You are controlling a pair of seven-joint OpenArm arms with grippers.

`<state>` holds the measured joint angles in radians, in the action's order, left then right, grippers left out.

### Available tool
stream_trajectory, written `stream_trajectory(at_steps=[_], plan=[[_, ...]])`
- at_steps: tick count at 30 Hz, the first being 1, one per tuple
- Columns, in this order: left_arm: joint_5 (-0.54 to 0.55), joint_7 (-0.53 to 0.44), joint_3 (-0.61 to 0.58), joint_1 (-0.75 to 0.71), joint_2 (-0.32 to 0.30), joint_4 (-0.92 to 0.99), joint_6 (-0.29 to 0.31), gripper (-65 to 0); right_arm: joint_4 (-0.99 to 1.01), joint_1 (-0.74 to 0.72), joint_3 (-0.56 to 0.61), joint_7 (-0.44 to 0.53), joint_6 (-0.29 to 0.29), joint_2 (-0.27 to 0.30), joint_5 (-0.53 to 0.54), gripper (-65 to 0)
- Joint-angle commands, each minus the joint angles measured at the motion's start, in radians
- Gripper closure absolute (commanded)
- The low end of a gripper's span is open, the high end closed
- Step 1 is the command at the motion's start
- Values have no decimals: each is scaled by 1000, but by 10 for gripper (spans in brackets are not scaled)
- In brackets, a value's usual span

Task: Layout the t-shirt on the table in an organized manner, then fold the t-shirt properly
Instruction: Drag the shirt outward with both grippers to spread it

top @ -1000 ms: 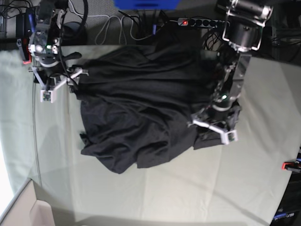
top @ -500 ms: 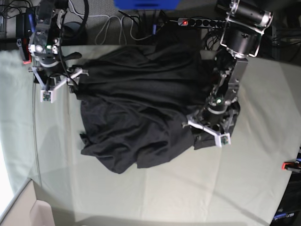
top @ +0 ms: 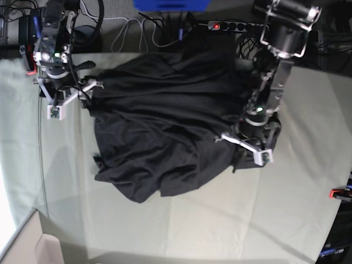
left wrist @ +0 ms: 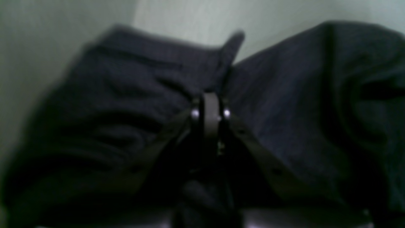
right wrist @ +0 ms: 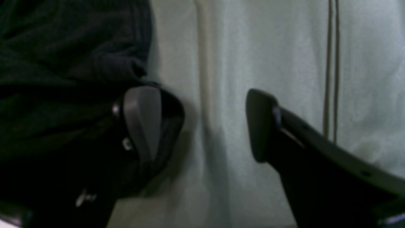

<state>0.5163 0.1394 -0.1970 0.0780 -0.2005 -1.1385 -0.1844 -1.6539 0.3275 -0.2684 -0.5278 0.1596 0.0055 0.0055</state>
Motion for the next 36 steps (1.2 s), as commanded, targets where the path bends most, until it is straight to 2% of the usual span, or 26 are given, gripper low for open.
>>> stream_trajectory(at_steps=[1, 5, 10, 17, 20, 24, 27, 36], plan=[[-5, -34, 15, 9, -17, -71, 3, -1, -15, -8, -2, 21, -4, 9, 3, -427], [-3, -33, 163, -82, -32, -277, 3, -1, -24, -9, -4, 24, -4, 26, 3, -427], [15, -33, 423, -228, -27, -444, 3, -1, -22, -32, -39, 22, -4, 31, 3, -430], [324, -33, 713, -479, -34, -519, 9, -1, -24, -41, -79, 22, -4, 31, 4, -430], [408, -33, 807, -553, -34, -510, 10, -1, -24, -64, -76, 22, -4, 29, 6, -431], [427, -33, 870, -594, -29, -443, 12, -1, -25, -97, -75, 22, -4, 27, 6, -431], [427, -34, 870, -596, -27, -409, 12, -1, -25, -113, -73, 22, -2, 26, 8, -431], [420, -34, 867, -608, 0, -413, 12, -1, -15, -175, 74, 22, -2, 34, 8, -435]])
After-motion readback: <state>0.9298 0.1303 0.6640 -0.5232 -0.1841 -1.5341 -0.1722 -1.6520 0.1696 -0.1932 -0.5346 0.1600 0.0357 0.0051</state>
